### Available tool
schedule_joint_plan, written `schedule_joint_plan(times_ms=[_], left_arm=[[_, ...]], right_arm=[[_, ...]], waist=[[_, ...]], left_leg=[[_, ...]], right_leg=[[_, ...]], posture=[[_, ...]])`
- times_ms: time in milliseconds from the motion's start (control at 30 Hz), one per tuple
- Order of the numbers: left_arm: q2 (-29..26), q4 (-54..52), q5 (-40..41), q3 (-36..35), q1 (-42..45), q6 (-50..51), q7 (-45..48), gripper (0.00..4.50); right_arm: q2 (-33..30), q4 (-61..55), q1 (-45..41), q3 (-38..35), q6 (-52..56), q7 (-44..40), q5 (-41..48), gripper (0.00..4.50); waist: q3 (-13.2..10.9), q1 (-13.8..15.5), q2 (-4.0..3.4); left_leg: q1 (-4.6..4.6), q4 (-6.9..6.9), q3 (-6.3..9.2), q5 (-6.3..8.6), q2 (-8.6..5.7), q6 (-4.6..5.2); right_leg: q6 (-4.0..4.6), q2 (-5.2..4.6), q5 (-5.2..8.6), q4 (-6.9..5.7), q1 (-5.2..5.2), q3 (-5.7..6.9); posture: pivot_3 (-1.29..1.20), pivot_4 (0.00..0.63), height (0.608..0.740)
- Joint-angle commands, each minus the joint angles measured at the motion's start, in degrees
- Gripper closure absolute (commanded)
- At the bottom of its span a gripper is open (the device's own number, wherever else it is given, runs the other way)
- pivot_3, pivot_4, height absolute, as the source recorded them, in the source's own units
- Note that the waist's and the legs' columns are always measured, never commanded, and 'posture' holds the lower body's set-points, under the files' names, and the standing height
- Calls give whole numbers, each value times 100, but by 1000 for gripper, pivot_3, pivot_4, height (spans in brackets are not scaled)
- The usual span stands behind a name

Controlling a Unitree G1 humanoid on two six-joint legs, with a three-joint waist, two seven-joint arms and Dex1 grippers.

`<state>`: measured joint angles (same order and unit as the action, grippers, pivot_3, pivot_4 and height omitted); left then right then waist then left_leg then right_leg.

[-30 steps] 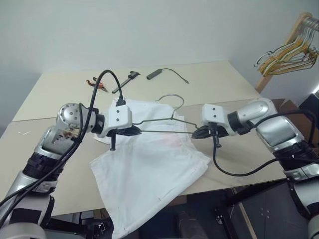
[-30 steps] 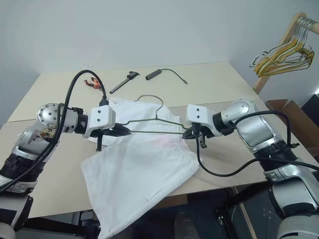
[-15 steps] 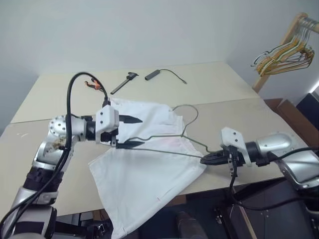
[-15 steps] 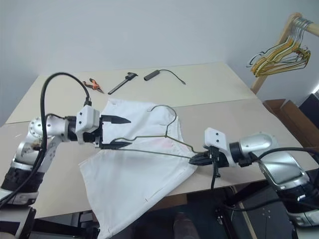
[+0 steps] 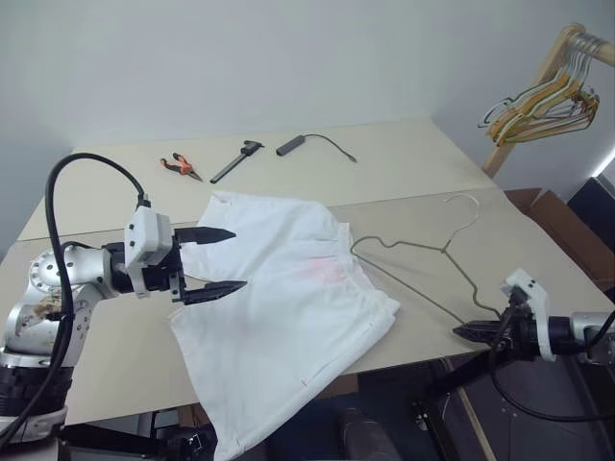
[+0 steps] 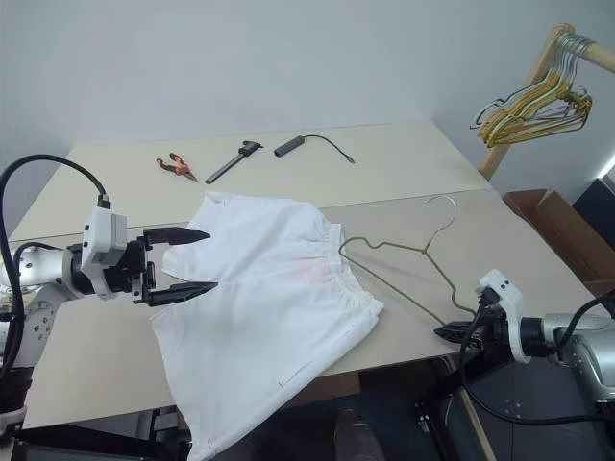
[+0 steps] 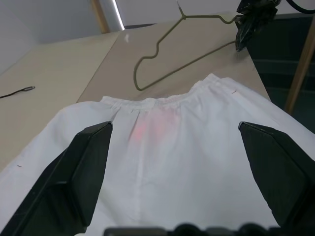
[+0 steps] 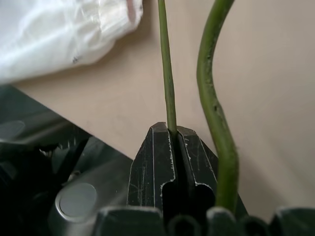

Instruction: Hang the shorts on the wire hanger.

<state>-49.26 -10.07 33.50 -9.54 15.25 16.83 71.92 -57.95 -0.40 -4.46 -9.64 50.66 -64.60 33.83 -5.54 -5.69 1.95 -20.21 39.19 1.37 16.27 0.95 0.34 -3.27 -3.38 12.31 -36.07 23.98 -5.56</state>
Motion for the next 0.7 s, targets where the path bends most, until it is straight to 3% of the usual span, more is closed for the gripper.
schedule_joint_plan(times_ms=[33, 500, 700], left_arm=[[-143, -205, 385, -227, 49, 265, 177, 42], [-354, -546, 567, -224, -143, 473, 510, 42], [-387, -721, 621, -339, -299, 537, 463, 42]], right_arm=[[-16, 110, -179, -206, 192, -31, 178, 4500], [-146, 1298, -1434, 1382, 1113, -586, -225, 4500], [-116, 1676, -1700, 1484, 1121, -810, -301, 4500]], waist=[[-1, 14, 0], [-16, 24, -11], [-23, 59, -12]], left_leg=[[-1, -1, 0, 0, 0, 0], [-3, -8, -2, 2, -1, 2], [-1, -11, -1, 2, -1, 3]], right_leg=[[0, 0, 0, 1, 1, 1], [2, -2, 0, 8, 3, 0], [0, -2, 1, 8, 4, 1]], posture=[[-55, 87, 740], [-18, 94, 740], [-1, 96, 740]])
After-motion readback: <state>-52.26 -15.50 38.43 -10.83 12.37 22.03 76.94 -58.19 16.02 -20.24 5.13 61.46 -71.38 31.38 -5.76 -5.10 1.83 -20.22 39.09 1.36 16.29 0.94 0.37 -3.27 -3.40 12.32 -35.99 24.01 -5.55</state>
